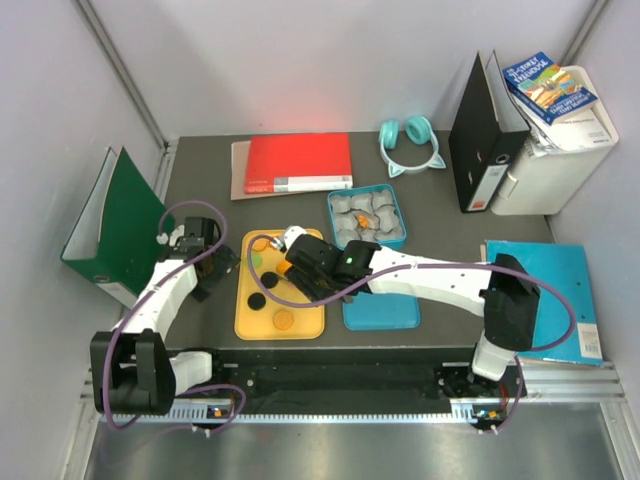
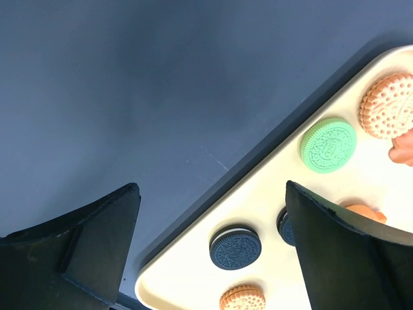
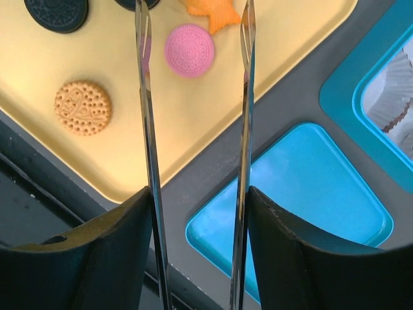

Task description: Pack the cookies

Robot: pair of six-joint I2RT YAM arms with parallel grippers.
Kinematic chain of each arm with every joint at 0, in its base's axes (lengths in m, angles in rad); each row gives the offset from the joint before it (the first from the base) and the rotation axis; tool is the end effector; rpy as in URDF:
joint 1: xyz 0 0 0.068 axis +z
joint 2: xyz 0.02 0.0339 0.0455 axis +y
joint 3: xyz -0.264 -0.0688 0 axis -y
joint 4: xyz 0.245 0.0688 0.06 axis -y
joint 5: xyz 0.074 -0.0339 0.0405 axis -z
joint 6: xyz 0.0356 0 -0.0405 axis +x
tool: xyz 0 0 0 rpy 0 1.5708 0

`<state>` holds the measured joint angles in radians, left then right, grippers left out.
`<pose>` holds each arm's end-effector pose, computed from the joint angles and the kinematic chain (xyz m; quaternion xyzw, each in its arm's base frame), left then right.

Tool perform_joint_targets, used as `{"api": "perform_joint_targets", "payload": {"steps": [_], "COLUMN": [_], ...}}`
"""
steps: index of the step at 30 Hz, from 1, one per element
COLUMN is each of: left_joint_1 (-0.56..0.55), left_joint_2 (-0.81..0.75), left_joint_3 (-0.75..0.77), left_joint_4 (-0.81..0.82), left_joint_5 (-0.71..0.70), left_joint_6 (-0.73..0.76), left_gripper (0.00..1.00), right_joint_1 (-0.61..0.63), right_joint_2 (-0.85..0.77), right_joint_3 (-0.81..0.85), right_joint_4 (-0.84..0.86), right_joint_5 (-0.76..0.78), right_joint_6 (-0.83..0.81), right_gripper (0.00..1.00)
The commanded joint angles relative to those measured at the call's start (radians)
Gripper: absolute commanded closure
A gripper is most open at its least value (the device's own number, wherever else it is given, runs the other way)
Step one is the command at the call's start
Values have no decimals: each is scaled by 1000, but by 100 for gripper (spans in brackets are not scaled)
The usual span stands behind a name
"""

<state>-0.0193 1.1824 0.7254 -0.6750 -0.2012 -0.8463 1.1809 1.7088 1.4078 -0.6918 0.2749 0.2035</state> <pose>0.2127 0.0030 0.2050 -0.4102 0.8805 -0.0018 0.2377 0.1485 0.3360 0.2690 -0.4113 0.8567 0.0791 0.3012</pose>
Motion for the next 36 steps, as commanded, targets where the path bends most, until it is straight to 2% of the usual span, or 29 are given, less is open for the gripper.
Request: {"api": "perform_joint_targets", "payload": {"steps": [1, 13, 27, 29, 36], "left_joint_1": [7, 7, 7, 9, 7], "left_joint_2": [-18, -21, -6, -6, -23], "left_joint_3": [-6, -15, -14, -12, -18], "left_joint_4": [8, 15, 28, 23, 20], "left_joint_5": [5, 13, 29, 32, 26], "left_joint_6": [3, 12, 12, 13, 15], "left_gripper": [2, 2, 2, 2, 2], "right_joint_1": [11, -15, -41, -49, -70], "right_joint_2": [40, 130, 83, 89, 78], "right_joint_3": [86, 123, 36, 43, 45], "right_joint_4": [29, 20, 38, 35, 17], "right_joint_5": [40, 55, -17, -35, -31], "right_joint_6": [-42, -50, -12, -9, 8], "right_gripper": [42, 42, 43, 44, 58]}}
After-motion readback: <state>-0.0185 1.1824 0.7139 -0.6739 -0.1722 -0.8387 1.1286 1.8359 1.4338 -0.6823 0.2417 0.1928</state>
